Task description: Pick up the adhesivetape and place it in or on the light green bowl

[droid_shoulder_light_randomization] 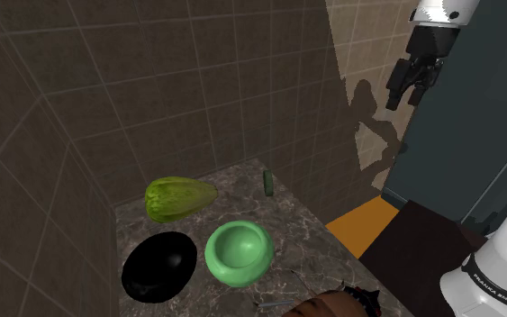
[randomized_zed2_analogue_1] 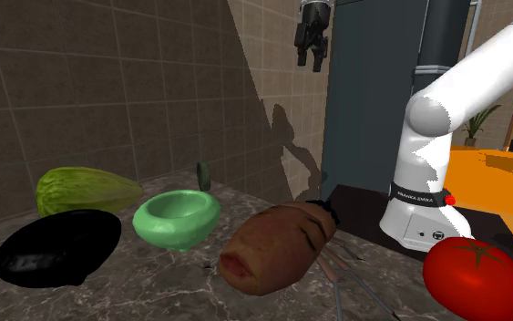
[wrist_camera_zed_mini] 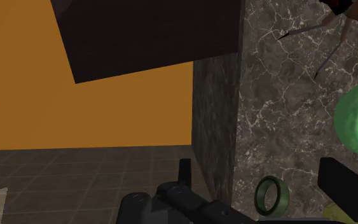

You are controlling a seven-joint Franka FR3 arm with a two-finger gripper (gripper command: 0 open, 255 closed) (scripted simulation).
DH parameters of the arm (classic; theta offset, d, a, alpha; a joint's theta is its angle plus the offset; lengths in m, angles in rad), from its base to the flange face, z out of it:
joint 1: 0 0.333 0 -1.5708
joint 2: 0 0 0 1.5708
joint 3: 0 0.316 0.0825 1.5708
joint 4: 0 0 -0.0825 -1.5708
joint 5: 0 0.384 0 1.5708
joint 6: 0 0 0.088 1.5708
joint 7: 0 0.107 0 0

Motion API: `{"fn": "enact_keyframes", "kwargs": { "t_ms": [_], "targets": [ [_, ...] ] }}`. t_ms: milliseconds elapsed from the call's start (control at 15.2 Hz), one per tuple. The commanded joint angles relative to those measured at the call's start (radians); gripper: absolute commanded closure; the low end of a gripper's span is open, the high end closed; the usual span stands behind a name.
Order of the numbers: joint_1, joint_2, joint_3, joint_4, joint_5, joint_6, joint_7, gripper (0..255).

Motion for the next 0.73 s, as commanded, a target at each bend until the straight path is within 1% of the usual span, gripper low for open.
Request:
{"fn": "enact_keyframes", "kwargs": {
  "t_ms": [0,330,660],
  "targets": [
    [0.000,0.000,0.000,0.000,0.000,0.000,0.000,0],
    [0.018,0.071,0.044,-0.090,0.042,0.190,0.035,0],
    [0.040,0.183,0.088,-0.142,0.083,0.384,0.065,0]
  ]
}}
